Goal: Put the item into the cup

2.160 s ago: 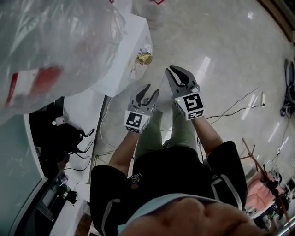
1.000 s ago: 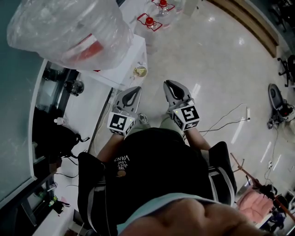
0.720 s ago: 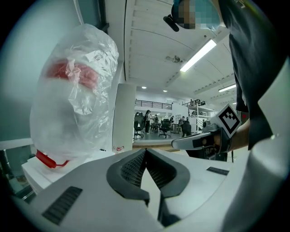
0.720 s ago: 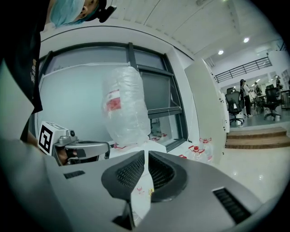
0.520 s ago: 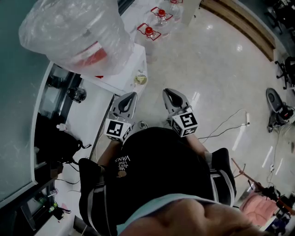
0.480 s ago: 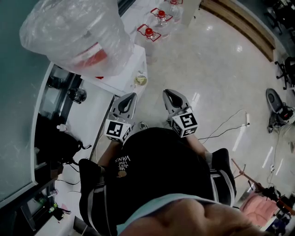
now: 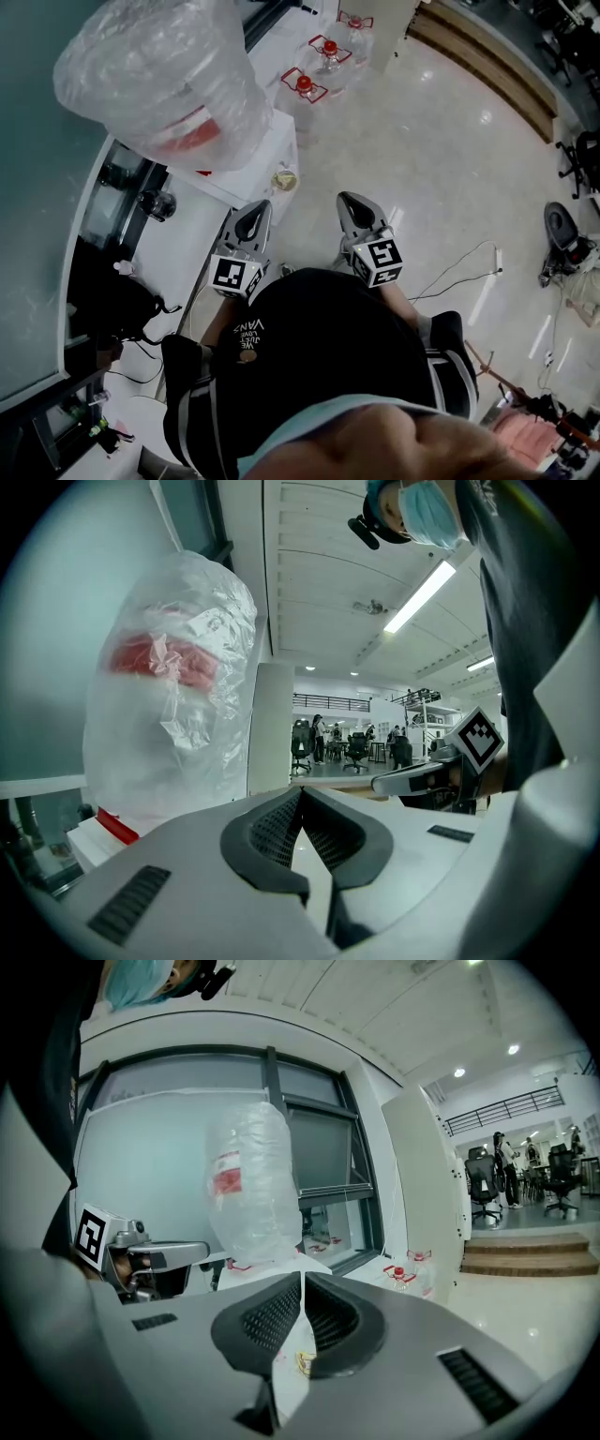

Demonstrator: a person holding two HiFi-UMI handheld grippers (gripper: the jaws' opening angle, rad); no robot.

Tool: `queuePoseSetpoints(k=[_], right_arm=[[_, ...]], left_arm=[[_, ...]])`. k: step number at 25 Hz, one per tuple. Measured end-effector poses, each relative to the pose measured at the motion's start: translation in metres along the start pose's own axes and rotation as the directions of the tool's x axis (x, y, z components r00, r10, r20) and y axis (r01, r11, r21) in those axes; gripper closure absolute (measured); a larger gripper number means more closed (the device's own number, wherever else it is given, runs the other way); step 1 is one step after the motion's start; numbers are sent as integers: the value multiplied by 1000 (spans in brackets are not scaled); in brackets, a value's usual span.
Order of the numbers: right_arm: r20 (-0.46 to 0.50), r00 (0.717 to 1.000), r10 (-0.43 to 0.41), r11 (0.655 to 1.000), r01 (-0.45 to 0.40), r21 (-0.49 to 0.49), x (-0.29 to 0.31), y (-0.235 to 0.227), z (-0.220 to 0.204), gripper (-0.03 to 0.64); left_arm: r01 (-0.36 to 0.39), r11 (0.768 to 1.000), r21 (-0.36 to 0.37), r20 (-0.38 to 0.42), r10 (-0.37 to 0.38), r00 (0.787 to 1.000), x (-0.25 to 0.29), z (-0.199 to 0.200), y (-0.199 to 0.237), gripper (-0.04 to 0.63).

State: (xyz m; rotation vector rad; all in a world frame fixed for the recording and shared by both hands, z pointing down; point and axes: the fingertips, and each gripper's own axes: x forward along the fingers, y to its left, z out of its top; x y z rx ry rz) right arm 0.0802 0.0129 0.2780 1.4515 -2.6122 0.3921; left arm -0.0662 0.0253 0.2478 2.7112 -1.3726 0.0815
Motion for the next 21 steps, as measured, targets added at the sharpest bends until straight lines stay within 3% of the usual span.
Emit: queuePoseSetpoints(k=[21], right_arm=[[5,999,44,999,-44,-6,12,-3,16,569]], left_arm=[[-28,999,-17,-7,28,1000,7,1,2,575]])
